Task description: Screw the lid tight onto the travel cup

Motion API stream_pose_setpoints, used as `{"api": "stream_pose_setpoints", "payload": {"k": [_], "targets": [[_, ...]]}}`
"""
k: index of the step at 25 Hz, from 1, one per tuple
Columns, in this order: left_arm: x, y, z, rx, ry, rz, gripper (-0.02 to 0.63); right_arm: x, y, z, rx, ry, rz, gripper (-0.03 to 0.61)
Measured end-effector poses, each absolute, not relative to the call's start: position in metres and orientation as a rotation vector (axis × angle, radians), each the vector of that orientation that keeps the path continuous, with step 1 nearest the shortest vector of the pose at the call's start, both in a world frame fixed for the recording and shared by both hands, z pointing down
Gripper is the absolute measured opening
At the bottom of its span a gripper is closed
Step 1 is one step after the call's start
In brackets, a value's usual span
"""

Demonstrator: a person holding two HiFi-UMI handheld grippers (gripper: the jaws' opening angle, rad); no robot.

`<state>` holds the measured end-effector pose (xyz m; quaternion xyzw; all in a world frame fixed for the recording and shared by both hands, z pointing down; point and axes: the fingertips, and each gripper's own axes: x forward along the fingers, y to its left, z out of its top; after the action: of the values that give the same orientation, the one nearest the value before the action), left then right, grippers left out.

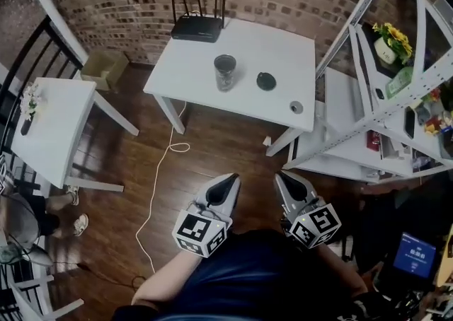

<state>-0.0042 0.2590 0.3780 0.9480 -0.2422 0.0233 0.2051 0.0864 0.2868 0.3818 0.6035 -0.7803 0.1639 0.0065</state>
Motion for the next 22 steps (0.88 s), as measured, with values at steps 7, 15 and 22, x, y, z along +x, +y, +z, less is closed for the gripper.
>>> {"api": "stream_pose_setpoints", "payload": {"k": [7,15,22], "targets": [[-0.017,0.185,0.396,2.593,-0.646,0.077,0.006,0.078,0.217,0.384,1.883,-2.38,0.512,0.011],[0.016,0.123,0.406,2.59,-0.721,0.12,0.006,0.117,0.143,0.406,1.856,-2.411,0.577,0.011],[0.063,0.052,0.398,2.585,-0.91,0.155,0.006,0.178,0.062,0.415,1.717,-2.516,0.582,0.011]]}}
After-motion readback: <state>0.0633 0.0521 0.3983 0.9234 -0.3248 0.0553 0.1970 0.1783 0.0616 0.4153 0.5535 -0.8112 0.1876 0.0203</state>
